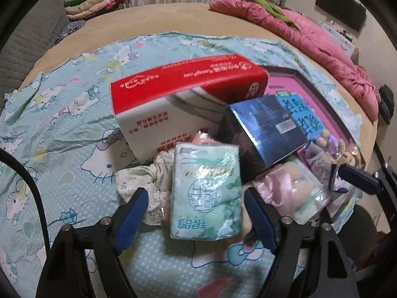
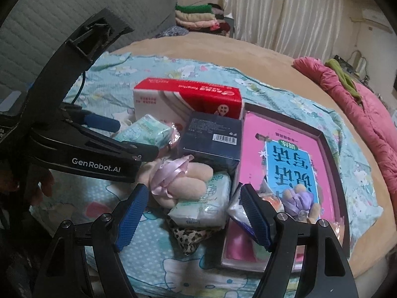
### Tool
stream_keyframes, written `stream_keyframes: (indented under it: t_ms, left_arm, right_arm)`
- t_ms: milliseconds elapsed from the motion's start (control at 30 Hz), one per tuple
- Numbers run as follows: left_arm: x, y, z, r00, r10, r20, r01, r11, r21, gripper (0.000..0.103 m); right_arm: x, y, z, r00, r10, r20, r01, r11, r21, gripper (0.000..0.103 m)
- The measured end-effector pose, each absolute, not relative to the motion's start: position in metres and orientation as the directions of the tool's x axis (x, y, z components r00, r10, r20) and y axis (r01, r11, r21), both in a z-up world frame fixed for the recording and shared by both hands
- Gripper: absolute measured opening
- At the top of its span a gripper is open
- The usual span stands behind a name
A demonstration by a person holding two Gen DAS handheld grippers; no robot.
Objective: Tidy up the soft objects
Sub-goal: 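Grasp the white tissue packet with the left tool while the right tool grasps the pink plush bear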
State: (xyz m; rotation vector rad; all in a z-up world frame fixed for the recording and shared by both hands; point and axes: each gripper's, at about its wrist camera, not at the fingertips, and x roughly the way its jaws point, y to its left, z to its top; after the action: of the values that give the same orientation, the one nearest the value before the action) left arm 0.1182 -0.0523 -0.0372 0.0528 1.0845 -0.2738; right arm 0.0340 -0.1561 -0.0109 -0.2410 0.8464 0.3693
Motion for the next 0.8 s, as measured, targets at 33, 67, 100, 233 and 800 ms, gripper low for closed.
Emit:
stream_keyframes:
  t_ms: [33,67,100,233,800]
  left_arm:
    - [0.119,-0.051,-0.039,0.429,-0.188,-0.883,0.249,0.965,-0.085,0.072]
    - [0.119,-0.05,-0.041,0.423,-0.182,-0.888,0.249,0.965,-0.079,0.068]
    - [0.12,-0.048,-0.043,0.415,-0.182,-0.892,0.252,0.965,-0.079,0.066]
    - [0.121,-0.034,-0.046,0.405,-0.223,-0.887,0.248,0.96,-0.129,0.052]
    - [0.114,0.01,-0.034,0.409,-0.393,-0.823,0.234,0.917,-0.322,0.049]
  right_arm:
    - [0.036,-0.153,-0.013,0.6,0.222,-0.769,-0.424,0.903,-0.07,0.078]
    - [0.038,-0.149,-0.016,0.594,0.219,-0.774,-0.438,0.895,-0.083,0.078]
    - [0.039,-0.144,-0.019,0.59,0.216,-0.778,-0.456,0.884,-0.101,0.078]
    - [0.043,-0.127,-0.03,0.571,0.209,-0.794,-0.525,0.836,-0.158,0.078]
    - [0.052,-0.075,-0.076,0.625,0.035,-0.78,-0.632,0.609,-0.478,0.071]
